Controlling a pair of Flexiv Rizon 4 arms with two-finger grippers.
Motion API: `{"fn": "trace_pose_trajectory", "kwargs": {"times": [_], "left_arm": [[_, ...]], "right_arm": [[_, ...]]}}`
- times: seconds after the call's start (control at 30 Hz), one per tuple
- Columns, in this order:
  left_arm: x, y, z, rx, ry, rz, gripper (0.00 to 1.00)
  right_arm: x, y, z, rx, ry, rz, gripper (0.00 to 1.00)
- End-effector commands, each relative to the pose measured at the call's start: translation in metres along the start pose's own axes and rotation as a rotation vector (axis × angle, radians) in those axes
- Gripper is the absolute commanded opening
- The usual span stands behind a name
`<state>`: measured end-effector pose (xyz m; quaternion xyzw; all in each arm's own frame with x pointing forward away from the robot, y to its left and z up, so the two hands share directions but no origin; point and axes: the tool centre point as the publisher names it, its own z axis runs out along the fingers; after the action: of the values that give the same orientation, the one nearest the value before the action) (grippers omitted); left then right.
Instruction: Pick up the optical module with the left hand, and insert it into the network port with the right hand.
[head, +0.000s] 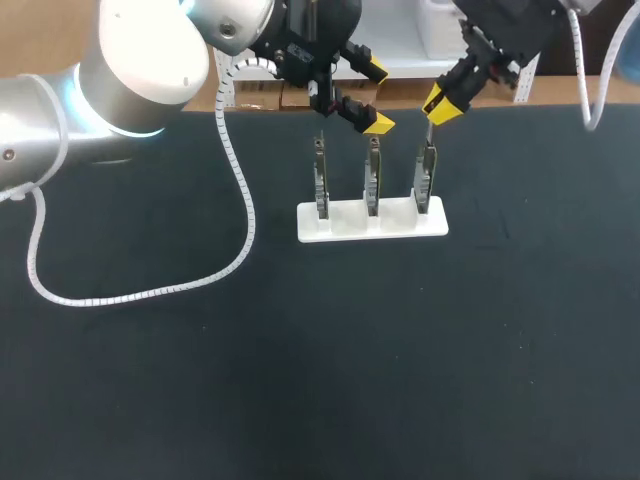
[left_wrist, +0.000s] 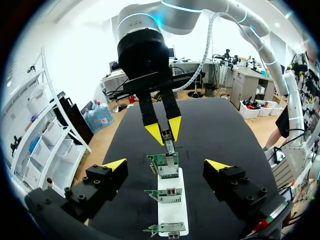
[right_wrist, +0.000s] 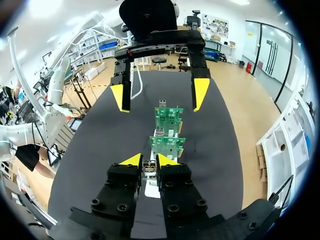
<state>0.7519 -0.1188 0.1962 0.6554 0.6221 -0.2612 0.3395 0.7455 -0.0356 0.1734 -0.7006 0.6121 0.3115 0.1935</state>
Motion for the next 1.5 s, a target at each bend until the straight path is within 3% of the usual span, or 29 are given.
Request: {"fn": "trace_pose_trajectory", "kwargs": {"times": [0.03,1.5], "left_arm": [[-0.002,0.002,0.0,0.004,0.009,-0.003,1.0],[-0.002,0.002,0.0,0.004,0.009,-0.003,1.0]], "right_arm": [[0.003,0.01,0.003,0.031,-0.003,0.004,0.0],[0.004,-0.002,0.004,0.009,0.001,-0.012,0.0]]}}
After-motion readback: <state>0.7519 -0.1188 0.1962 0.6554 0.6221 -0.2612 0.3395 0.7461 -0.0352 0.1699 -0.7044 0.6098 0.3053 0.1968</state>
